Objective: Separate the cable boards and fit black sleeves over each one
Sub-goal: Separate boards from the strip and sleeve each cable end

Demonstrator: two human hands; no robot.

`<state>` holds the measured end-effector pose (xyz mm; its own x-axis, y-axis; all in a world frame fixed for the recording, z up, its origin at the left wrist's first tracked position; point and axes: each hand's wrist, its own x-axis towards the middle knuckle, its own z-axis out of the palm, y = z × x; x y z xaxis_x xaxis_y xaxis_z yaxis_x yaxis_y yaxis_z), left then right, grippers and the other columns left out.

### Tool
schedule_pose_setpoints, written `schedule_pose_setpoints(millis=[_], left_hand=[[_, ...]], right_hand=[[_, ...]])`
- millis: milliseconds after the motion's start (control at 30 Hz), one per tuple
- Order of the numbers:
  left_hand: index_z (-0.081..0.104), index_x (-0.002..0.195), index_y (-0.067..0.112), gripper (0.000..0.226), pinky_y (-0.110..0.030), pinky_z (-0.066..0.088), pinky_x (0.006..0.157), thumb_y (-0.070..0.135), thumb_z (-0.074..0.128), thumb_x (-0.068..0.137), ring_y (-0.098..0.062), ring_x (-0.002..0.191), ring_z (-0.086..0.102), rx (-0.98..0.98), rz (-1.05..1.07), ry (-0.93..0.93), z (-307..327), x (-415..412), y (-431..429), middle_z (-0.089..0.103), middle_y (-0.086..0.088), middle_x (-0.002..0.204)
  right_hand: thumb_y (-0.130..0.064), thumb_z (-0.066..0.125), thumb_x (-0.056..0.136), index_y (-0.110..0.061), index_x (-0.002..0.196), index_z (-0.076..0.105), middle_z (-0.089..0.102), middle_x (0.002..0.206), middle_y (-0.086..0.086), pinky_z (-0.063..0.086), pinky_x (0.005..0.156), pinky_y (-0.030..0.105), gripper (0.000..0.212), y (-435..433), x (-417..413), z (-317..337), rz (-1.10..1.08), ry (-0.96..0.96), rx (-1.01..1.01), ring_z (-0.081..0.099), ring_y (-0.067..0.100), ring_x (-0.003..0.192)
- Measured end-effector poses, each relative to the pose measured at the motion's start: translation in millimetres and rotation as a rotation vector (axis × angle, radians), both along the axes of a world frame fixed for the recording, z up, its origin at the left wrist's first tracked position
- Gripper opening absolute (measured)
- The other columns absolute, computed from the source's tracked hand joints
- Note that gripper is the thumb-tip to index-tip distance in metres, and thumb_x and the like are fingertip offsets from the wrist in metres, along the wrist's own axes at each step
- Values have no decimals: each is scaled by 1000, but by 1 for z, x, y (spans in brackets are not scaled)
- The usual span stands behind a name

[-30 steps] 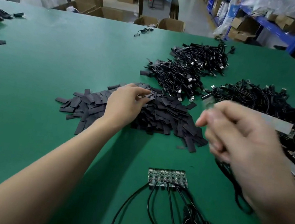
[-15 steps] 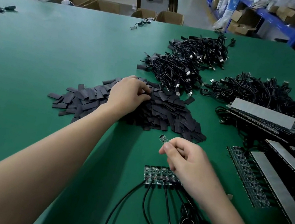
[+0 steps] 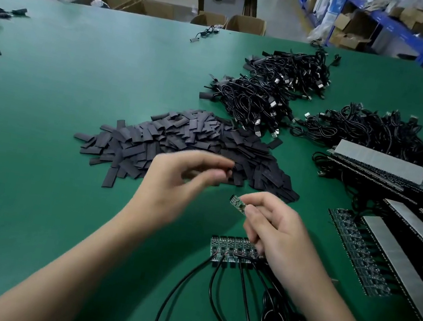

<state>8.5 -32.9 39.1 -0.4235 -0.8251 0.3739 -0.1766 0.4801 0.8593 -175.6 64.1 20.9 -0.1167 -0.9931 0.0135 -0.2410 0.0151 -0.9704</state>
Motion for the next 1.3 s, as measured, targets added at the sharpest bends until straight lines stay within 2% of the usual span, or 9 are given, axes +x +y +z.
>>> schedule_pose_setpoints(millis=[100, 300, 500, 867, 1000, 1133, 1300], left_hand=[[78, 109, 30, 27, -25, 59, 82, 31, 76, 82, -7, 94, 74, 23, 39, -34, -14, 15, 26, 77, 14, 99], [79, 108, 18, 26, -18, 56, 87, 16, 80, 82, -4, 94, 73, -27, 51, -28, -29, 24, 40, 77, 12, 101], [80, 106, 22, 23, -19, 55, 86, 11, 79, 86, -7, 97, 72, -37, 50, -28, -32, 25, 36, 75, 15, 103], [81, 104, 13, 20, -20, 53, 92, 14, 80, 84, -4, 100, 70, -227, 25, -98, -30, 26, 36, 74, 8, 104], [80, 106, 11, 19, -26, 55, 92, 9, 79, 87, -6, 103, 69, -342, -3, -151, -32, 27, 36, 73, 5, 108], [80, 107, 13, 16, -30, 56, 88, 14, 76, 92, -8, 101, 69, -439, -22, -216, -33, 27, 34, 72, 6, 108], [80, 106, 14, 15, -30, 56, 86, 15, 76, 92, -9, 98, 69, -404, -44, -236, -31, 26, 36, 71, 6, 106]], right_hand=[[-37, 54, 93, -41, 96, 63, 57, 62, -5, 42, 57, 22, 10, 1, 1, 1, 59, -80, -13, 47, 11, 58], [-30, 58, 94, -28, 88, 61, 57, 61, -1, 43, 54, 19, 7, 5, 6, 4, 142, -133, -36, 49, 10, 59], [-29, 60, 93, -26, 87, 60, 54, 57, -1, 39, 53, 19, 7, 5, 6, 6, 120, -110, -56, 43, 10, 53], [-28, 60, 95, -27, 86, 60, 53, 55, -3, 39, 53, 12, 9, 4, 5, 0, 164, -98, -28, 44, 7, 53], [-28, 60, 94, -29, 86, 59, 55, 56, -2, 38, 51, 16, 8, 4, 5, 0, 179, -96, -1, 44, 10, 54], [-25, 60, 92, -25, 87, 58, 57, 57, 0, 38, 49, 20, 5, 4, 5, 0, 201, -148, 30, 44, 14, 53], [-21, 59, 93, -12, 93, 53, 57, 57, 0, 39, 49, 19, 11, 5, 4, 1, 241, -180, 38, 45, 12, 52]])
